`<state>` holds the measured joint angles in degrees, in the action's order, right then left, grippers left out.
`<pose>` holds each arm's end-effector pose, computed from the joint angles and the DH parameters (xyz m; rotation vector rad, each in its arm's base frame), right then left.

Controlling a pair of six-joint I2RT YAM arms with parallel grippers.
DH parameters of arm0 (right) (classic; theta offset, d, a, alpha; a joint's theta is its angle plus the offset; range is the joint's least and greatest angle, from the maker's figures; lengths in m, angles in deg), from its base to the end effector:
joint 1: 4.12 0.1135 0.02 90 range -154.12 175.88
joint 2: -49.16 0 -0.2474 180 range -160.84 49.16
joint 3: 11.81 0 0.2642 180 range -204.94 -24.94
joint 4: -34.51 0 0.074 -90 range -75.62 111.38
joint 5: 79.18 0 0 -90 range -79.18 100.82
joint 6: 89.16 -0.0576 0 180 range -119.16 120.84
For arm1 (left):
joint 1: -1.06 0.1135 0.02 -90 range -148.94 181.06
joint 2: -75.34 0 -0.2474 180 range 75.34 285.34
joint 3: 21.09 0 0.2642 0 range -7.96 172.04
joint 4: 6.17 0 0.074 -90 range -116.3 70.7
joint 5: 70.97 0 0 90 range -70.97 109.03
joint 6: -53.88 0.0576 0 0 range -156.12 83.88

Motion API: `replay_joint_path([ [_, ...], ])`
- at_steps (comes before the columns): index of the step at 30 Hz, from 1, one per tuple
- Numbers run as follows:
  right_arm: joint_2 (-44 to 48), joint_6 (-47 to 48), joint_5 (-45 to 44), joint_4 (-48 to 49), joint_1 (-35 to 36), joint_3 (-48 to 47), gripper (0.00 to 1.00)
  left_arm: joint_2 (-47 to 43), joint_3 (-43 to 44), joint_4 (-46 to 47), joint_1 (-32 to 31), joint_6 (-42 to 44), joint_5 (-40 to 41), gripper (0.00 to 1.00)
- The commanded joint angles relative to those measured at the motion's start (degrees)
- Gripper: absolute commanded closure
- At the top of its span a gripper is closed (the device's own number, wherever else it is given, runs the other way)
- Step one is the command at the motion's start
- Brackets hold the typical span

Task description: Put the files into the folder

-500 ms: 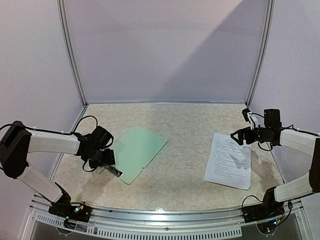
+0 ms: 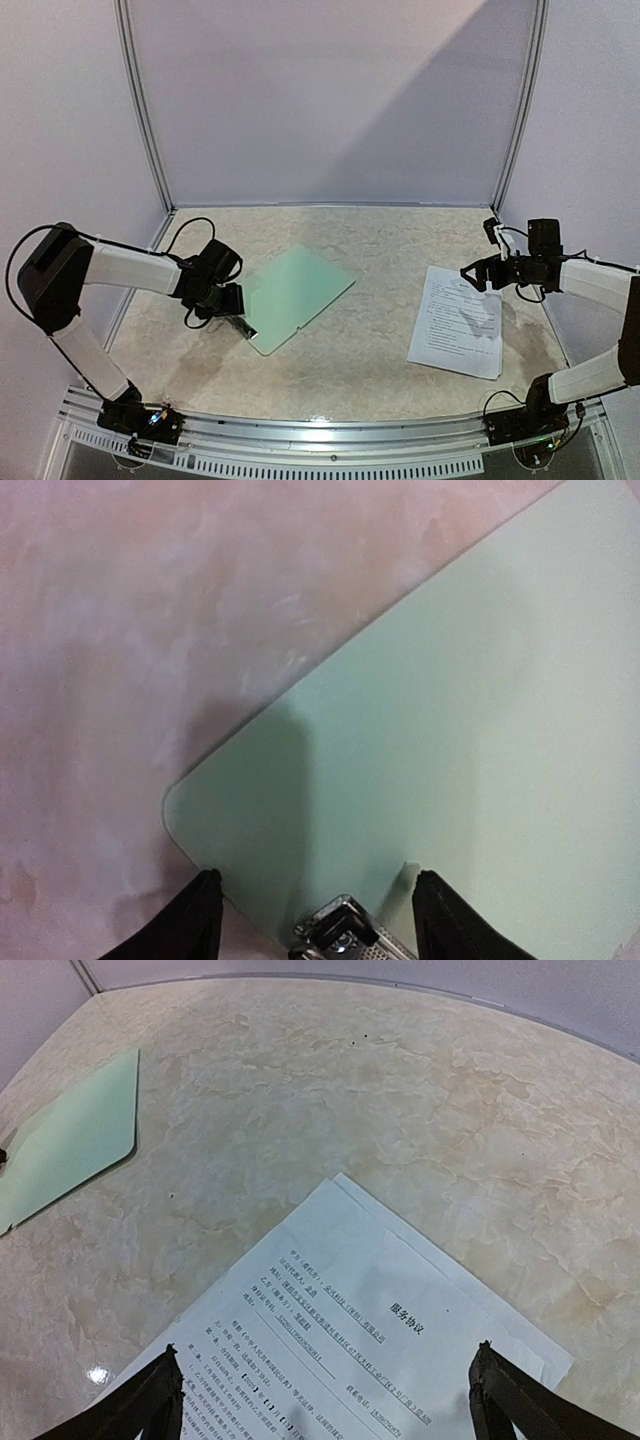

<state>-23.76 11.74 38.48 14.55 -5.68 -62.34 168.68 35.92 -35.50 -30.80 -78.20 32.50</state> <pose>0.2846 0.0190 0.1651 -0.4237 2.2058 0.4395 0.2626 -0.1474 0.0855 -0.3046 2.6455 -0.0941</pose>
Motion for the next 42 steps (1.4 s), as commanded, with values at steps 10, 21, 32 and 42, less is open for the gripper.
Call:
replay_joint_path([
  [10,-0.17,0.95,3.24,-0.91,-0.11,0.93,0.01,21.13,20.12,-0.86,0.48,12.26,0.84,0.32],
  [21,0.10,-0.16,6.45,-0.35,-0.11,1.58,0.01,9.95,26.06,-3.36,-2.46,11.51,8.95,0.25],
  [32,-1.32,0.26,9.22,-1.27,-0.05,1.15,0.02,12.82,20.40,-7.27,-3.35,3.60,-0.09,0.25],
  [42,-1.78,0.96,9.69,-2.04,-0.03,0.93,0.02,18.86,23.34,-7.45,-3.52,4.53,-2.19,0.29],
])
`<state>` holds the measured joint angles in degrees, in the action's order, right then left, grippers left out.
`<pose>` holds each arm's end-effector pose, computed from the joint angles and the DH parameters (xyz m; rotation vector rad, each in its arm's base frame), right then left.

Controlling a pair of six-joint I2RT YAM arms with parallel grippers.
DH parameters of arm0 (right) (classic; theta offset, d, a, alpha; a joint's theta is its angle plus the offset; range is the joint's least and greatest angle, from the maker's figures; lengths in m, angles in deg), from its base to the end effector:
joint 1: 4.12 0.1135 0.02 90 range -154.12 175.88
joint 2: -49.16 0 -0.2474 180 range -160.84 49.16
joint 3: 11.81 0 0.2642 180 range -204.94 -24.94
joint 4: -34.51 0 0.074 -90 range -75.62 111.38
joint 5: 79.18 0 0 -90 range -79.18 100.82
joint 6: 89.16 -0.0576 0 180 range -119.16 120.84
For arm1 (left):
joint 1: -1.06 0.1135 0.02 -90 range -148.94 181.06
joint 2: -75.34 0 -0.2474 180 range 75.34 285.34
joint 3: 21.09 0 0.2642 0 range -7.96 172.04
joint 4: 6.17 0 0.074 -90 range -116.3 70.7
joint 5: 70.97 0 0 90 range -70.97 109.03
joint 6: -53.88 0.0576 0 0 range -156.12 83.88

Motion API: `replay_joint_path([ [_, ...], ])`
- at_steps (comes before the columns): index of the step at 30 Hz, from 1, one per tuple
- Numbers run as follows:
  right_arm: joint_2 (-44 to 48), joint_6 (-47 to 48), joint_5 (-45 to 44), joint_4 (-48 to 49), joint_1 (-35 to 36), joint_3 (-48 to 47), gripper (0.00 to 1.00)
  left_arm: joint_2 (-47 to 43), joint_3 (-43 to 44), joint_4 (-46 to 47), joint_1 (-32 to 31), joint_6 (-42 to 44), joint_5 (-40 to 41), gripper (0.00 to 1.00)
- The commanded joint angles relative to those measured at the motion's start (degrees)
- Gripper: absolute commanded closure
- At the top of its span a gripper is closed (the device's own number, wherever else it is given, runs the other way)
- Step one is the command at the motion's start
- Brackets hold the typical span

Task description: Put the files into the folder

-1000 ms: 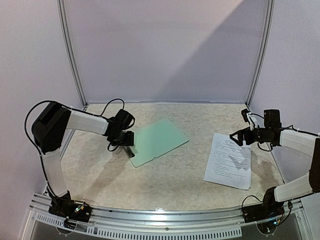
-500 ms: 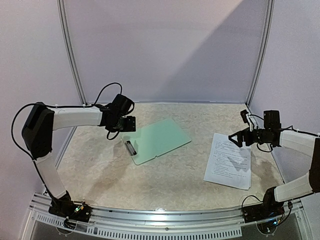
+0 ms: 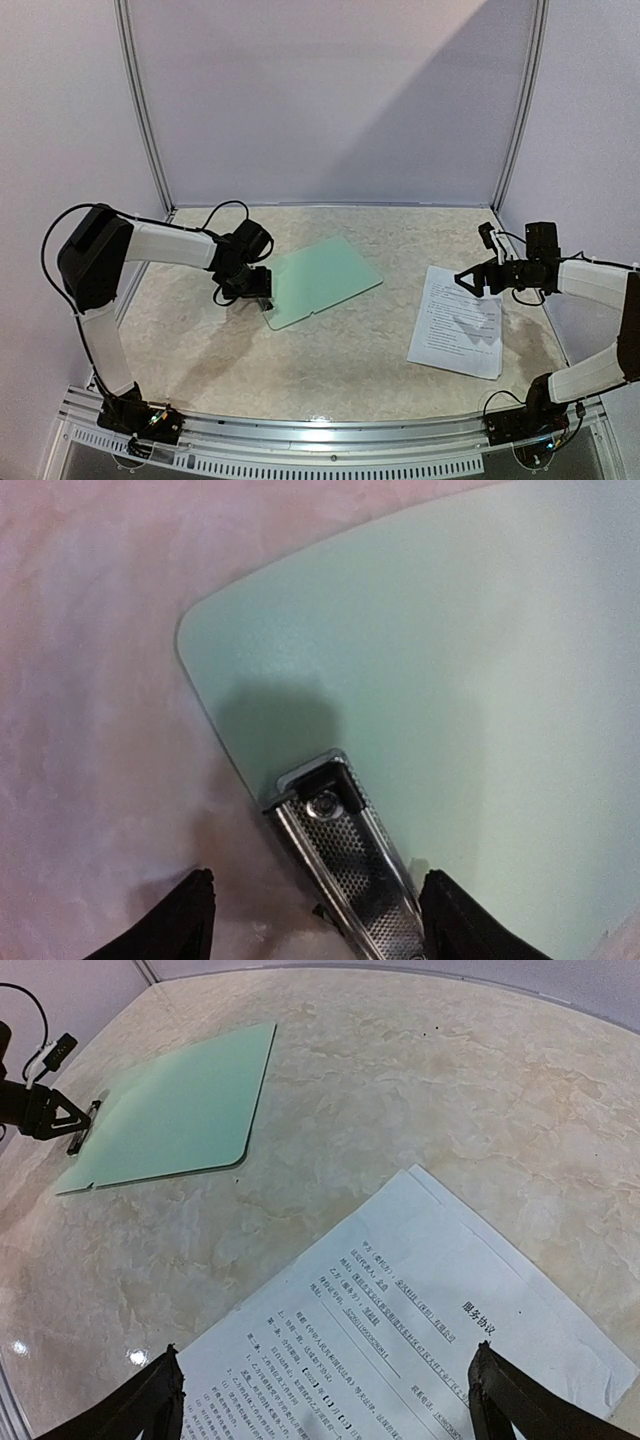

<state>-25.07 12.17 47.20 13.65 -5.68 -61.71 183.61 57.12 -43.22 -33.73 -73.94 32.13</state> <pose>0.2792 0.0266 0.1573 -0.4909 2.1962 0.6249 0.3169 -0.2043 0.0962 -0.1334 2.6833 -0.0734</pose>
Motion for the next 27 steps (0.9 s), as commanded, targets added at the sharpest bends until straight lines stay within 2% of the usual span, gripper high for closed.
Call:
replay_joint_path([
  [1,-0.55,0.53,0.97,-1.12,-0.02,0.30,0.02,4.69,2.78,0.17,-0.55,0.64,-1.99,0.30],
  [7,-0.73,0.14,2.84,-1.44,-0.02,0.23,0.02,7.72,4.70,0.80,-0.55,3.32,-2.74,0.41],
  [12,-0.05,-1.71,5.86,-0.54,1.10,0.45,0.02,6.64,1.98,3.18,-1.55,5.76,-5.29,0.48],
  [17,-1.28,0.19,1.29,-2.28,10.66,-0.96,0.06,3.82,-3.01,7.60,-5.00,10.02,-8.29,0.53],
  [22,-8.98,3.99,0.08,-7.89,19.01,-7.34,0.17,2.07,-4.93,8.26,-7.92,15.43,-7.87,0.56],
  [27,-15.84,4.58,-0.65,-11.20,24.53,-12.62,0.24,0.27,-6.46,6.89,-7.93,13.42,-7.43,0.55],
])
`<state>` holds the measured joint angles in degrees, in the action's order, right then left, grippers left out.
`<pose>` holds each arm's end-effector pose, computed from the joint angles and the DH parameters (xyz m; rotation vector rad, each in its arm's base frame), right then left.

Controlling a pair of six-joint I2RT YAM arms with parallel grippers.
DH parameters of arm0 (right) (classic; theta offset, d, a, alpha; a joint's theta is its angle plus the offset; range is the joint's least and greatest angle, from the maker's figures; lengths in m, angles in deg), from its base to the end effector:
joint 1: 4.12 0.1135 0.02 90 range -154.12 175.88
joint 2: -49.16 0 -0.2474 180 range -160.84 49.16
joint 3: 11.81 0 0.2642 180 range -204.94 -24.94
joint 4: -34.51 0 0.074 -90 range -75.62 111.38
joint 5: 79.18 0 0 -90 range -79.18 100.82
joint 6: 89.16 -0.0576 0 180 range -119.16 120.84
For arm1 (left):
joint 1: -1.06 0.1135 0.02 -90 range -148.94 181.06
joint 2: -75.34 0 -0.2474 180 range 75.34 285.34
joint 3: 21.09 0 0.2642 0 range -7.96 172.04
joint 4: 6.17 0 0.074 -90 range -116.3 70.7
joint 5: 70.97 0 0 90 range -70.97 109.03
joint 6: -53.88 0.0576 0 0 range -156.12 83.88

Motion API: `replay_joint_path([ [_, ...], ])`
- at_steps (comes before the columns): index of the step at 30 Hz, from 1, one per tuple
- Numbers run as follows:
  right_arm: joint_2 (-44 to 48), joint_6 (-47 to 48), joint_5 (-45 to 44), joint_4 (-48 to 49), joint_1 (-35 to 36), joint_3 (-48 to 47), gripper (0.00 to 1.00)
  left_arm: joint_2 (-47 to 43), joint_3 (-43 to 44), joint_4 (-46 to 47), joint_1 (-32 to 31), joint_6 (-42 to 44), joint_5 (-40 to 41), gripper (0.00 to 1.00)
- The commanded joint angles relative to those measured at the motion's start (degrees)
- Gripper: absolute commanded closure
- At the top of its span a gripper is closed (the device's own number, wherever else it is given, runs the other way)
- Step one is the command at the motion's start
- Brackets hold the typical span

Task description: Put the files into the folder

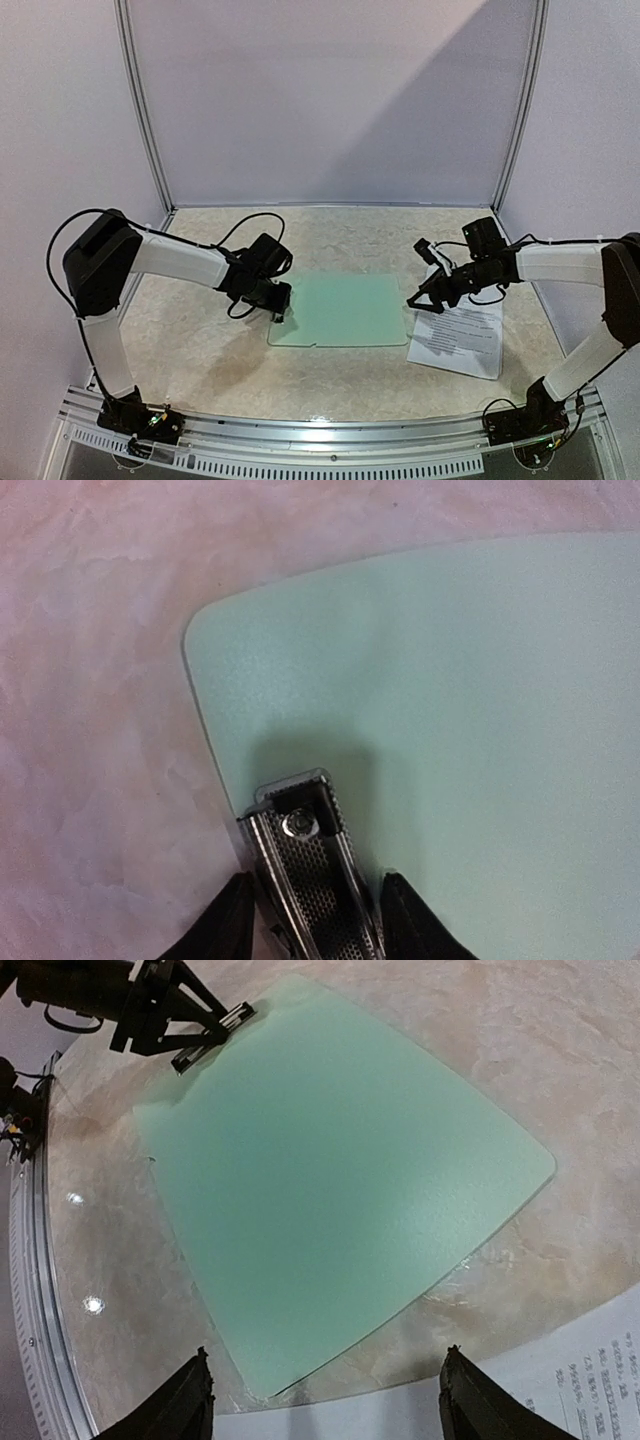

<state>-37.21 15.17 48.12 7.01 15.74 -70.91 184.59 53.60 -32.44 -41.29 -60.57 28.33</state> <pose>0.2781 0.1376 0.1415 -0.9638 2.2475 0.8570 0.2893 -0.2511 0.0829 0.3532 2.5993 -0.1976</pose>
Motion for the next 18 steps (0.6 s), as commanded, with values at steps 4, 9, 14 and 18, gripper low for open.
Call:
replay_joint_path([
  [4,-7.10,2.23,-3.62,-5.99,7.10,-6.70,0.28,-2.98,-5.02,-2.01,-0.43,-4.76,-6.80,0.50],
  [9,-14.61,6.31,-3.03,-12.53,10.82,-14.64,0.56,-7.73,-6.44,0.52,-0.70,-9.20,-6.51,0.36],
  [14,-21.50,4.79,-2.61,-13.80,10.85,-18.96,0.79,-7.75,-3.83,-2.25,0.37,-9.77,-7.27,0.39],
  [18,-25.89,5.00,-4.06,-14.68,10.84,-20.02,0.84,-5.35,-2.92,-3.31,3.04,-10.86,-10.70,0.44],
])
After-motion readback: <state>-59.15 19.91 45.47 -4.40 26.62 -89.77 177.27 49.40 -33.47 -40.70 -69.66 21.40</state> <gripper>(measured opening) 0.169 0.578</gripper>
